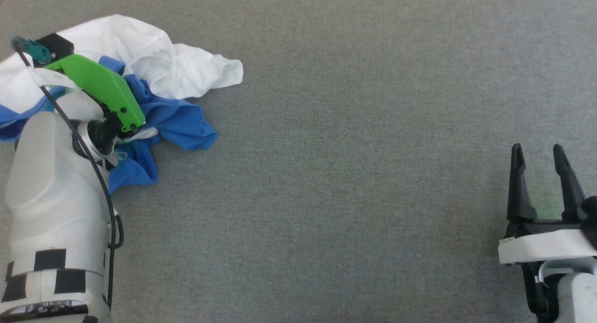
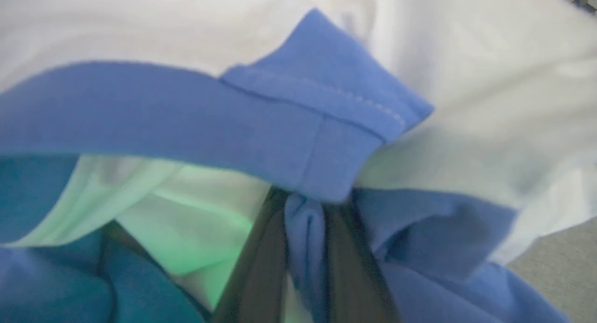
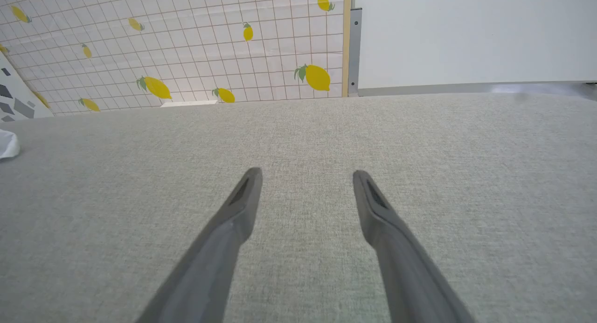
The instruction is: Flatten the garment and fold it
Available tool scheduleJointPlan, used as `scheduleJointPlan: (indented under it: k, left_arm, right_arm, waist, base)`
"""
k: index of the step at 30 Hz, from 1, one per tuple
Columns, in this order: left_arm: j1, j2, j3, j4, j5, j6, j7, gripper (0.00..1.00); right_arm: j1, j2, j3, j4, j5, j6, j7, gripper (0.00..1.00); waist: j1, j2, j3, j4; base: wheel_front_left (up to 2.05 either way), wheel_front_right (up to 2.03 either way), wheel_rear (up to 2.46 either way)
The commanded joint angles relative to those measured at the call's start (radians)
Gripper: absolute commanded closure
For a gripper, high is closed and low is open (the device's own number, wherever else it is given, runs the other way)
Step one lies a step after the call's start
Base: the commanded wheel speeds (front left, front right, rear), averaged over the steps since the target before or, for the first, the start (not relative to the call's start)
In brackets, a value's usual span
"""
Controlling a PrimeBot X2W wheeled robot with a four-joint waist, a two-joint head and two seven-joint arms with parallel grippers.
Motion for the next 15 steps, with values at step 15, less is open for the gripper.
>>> scheduleJointPlan:
  k: [15]
  left_arm:
    - [0.065, 0.046, -0.025, -0.112, 0.002, -0.059, -0.095, 1.00]
  right_arm:
    - [0.070, 0.001, 0.018, 0.055, 0.042, -0.002, -0.006, 0.00]
  waist:
    - [-0.0001, 0.0000, -0.243, 0.023]
  base:
    - [0.00, 0.00, 0.00]
